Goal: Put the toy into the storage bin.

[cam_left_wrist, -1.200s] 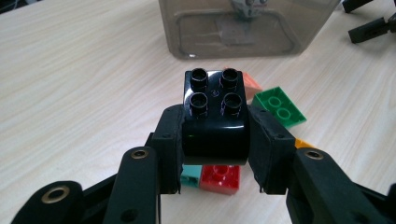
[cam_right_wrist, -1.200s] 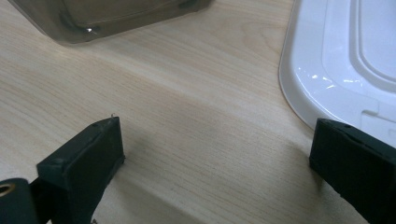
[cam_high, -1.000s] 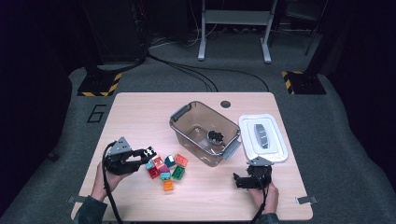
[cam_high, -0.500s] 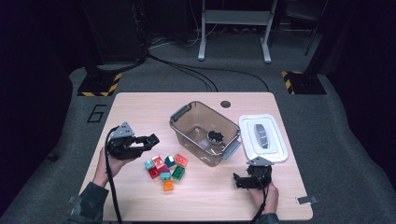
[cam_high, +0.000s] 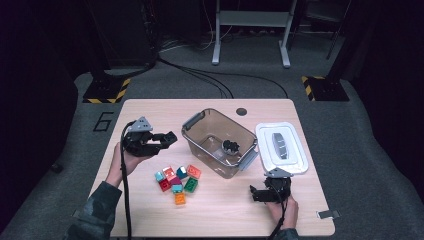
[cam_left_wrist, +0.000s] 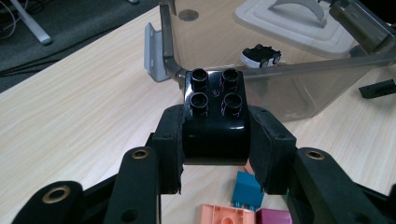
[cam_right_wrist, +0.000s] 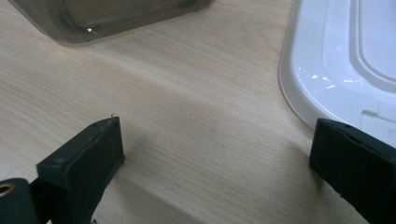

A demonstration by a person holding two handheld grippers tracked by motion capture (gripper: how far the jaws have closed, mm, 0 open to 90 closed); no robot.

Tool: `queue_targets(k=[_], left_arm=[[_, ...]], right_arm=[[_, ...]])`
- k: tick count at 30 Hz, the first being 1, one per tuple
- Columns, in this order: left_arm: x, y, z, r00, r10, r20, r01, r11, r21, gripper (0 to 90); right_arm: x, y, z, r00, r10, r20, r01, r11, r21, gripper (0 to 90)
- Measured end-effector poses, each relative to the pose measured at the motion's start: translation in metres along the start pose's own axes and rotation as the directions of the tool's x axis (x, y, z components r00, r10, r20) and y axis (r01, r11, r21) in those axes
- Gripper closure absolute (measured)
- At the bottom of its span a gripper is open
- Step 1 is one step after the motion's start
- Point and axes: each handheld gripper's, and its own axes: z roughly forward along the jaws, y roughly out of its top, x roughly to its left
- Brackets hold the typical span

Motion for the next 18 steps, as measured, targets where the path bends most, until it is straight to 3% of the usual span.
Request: queue_targets(k=[18], left_arm=[[-0.002, 0.05, 0.038, 0.9992, 0.027, 0.03, -0.029, 0.9985, 0.047, 58.8]], right_arm=[[0.0, 0.0, 0.0, 1.0, 0.0, 0.0, 0.0, 1.0, 0.0, 2.0]])
